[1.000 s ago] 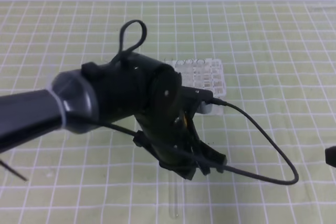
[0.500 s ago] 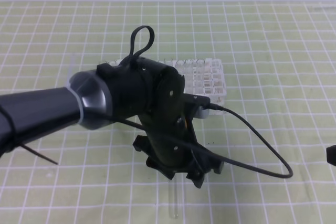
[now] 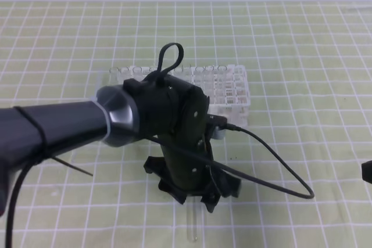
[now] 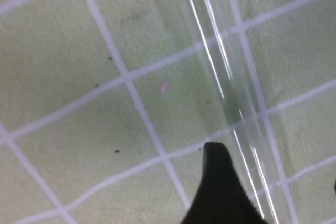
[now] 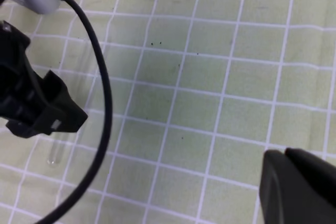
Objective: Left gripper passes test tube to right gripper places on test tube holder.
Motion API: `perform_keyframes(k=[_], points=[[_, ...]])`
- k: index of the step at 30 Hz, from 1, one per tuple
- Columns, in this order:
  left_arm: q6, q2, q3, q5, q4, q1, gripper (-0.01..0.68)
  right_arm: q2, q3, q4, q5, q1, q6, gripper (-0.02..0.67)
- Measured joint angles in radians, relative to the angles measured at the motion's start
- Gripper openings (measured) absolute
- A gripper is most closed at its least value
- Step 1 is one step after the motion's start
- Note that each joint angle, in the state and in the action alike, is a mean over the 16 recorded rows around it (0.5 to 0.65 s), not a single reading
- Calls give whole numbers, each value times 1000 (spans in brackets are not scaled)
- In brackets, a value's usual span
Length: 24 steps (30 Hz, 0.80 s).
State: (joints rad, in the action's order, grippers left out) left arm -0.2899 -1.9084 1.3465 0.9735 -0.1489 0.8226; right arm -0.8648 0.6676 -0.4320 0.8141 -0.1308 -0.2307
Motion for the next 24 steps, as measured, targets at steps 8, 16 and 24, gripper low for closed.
perform_keyframes(k=[8,16,24], points=[[-15,-37,0,5,-5,15,36,0,0,1,0,0,0,-2],[-36,-47,-1,16,4,26,33,0,0,1,-1,0,0,-2],[-56,-43,-1,18,36,26,29,0,0,-4,-1,0,0,-2]])
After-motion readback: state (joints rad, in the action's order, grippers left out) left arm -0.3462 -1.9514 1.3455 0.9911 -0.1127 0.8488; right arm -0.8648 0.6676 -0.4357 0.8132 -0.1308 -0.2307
